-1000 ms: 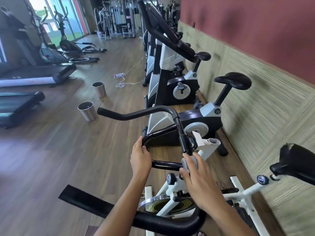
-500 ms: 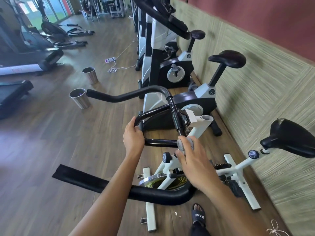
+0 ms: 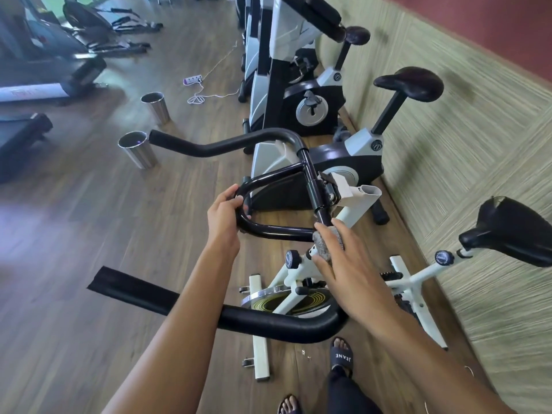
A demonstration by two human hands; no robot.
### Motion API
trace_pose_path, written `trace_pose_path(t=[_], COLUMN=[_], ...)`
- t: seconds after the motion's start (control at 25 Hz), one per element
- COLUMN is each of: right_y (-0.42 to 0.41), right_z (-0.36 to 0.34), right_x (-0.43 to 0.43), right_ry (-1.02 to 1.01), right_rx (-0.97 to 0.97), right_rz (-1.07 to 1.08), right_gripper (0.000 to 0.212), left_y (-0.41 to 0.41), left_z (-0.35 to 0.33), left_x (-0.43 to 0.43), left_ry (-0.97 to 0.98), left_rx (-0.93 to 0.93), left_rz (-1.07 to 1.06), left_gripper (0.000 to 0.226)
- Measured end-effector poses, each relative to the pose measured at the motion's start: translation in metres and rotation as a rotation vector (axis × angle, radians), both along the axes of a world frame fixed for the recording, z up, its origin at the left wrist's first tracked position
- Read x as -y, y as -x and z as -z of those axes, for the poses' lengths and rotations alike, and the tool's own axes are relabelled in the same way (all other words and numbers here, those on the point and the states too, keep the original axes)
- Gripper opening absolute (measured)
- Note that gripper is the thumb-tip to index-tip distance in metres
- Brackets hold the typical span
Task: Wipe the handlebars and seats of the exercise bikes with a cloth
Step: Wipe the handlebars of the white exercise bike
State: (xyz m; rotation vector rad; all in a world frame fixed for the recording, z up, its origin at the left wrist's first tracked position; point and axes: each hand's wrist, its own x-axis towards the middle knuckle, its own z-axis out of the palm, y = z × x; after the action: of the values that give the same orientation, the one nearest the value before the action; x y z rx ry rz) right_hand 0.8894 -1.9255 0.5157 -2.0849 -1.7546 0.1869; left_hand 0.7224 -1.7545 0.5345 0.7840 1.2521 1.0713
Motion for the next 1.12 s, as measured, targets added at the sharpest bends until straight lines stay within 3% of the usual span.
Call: trace_pose_path(t=[0.12, 0.24, 0.44, 0.56, 0.76, 0.92, 1.12], right_y=[-0.001, 0.009, 0.05, 0.078, 0.097, 0.067, 0.005], right_z=[0.004, 0.009, -0.003, -0.009, -0.016, -0.021, -0.02], right_x=[-0.021, -0.052, -0.108, -0.139, -0.196, -0.221, -0.23], right_ry=[-0.079, -0.079, 0.009, 0.002, 0.054, 0.02, 0.102], right_rx=[0.308, 0.482, 0.451, 0.402, 0.277, 0.142, 0.21], right_rz=[-0.156, -0.419, -0.59, -0.643, -0.538, -0.315, 0.021], right_gripper=[0.058, 0.062, 0.063, 0.059, 0.041, 0.045, 0.041], left_y=[-0.001, 0.003, 0.028, 0.037, 0.04, 0.03, 0.017], left_z=[-0.005, -0.006, -0.006, -0.001, 0.001, 0.0, -0.003], left_x=[0.003, 0.003, -0.021, -0.033, -0.028, -0.023, -0.015], left_ry=[0.037, 0.099, 0.2, 0.238, 0.219, 0.198, 0.163], left_rx=[0.048, 0.16, 0.194, 0.193, 0.13, 0.046, -0.023], left_rz=[-0.043, -0.035, 0.056, -0.094, -0.313, -0.12, 0.005], left_gripper=[0.029, 0.028, 0.044, 0.041, 0.029, 0.028, 0.026])
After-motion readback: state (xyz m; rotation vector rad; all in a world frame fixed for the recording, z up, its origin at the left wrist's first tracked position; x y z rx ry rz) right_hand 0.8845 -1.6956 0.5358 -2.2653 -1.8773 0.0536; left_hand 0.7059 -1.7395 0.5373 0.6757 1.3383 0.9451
